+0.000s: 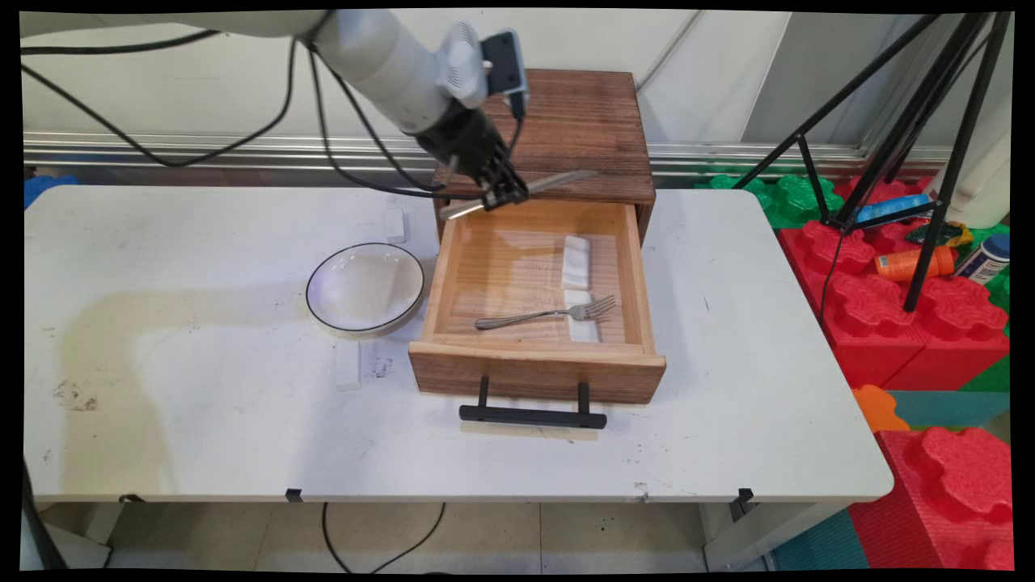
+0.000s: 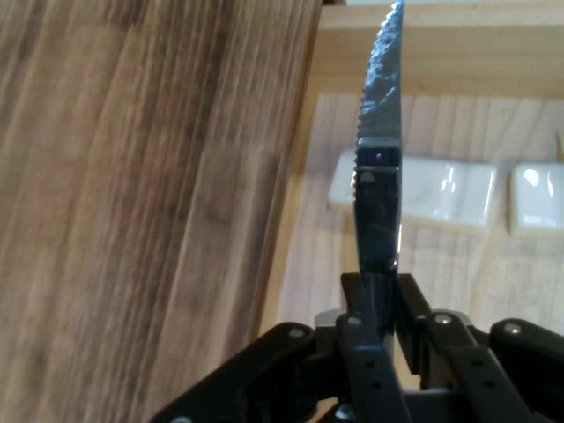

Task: Place the picked object into the drawer

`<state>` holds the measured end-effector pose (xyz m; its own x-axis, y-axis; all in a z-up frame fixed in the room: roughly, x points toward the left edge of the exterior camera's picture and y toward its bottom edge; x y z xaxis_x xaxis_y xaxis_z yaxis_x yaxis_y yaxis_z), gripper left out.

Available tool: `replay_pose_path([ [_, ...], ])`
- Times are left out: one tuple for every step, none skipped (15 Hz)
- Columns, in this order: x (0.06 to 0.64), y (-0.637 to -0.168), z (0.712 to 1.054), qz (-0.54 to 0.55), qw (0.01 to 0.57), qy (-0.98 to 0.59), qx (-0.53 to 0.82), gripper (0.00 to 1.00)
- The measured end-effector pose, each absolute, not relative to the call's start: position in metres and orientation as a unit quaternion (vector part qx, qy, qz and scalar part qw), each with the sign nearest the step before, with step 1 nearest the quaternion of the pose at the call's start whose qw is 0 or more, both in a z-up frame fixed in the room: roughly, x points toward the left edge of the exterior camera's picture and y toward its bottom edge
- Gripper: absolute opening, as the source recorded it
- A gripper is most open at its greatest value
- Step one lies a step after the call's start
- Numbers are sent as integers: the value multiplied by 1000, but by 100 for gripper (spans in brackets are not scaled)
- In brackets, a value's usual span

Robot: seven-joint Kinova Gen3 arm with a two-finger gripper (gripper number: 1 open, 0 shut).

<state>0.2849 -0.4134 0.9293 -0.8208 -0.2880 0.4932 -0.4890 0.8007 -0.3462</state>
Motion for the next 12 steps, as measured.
replay_pose_path([
  [279, -418, 924, 232, 214, -925, 212, 0],
  [272, -423, 918, 227, 214, -925, 215, 0],
  [266, -427, 911, 222, 215, -926, 219, 0],
  [261, -432, 904, 217, 214, -926, 221, 0],
  [257, -435, 898, 213, 214, -927, 224, 0],
  [255, -437, 894, 210, 214, -927, 225, 0],
  [251, -440, 889, 207, 213, -928, 226, 0],
  [248, -443, 882, 202, 212, -929, 227, 0],
  [246, -446, 876, 199, 211, -930, 227, 0],
  [244, -448, 871, 196, 210, -930, 228, 0],
  [243, -450, 866, 192, 209, -931, 229, 0],
  [241, -452, 861, 189, 207, -932, 230, 0],
])
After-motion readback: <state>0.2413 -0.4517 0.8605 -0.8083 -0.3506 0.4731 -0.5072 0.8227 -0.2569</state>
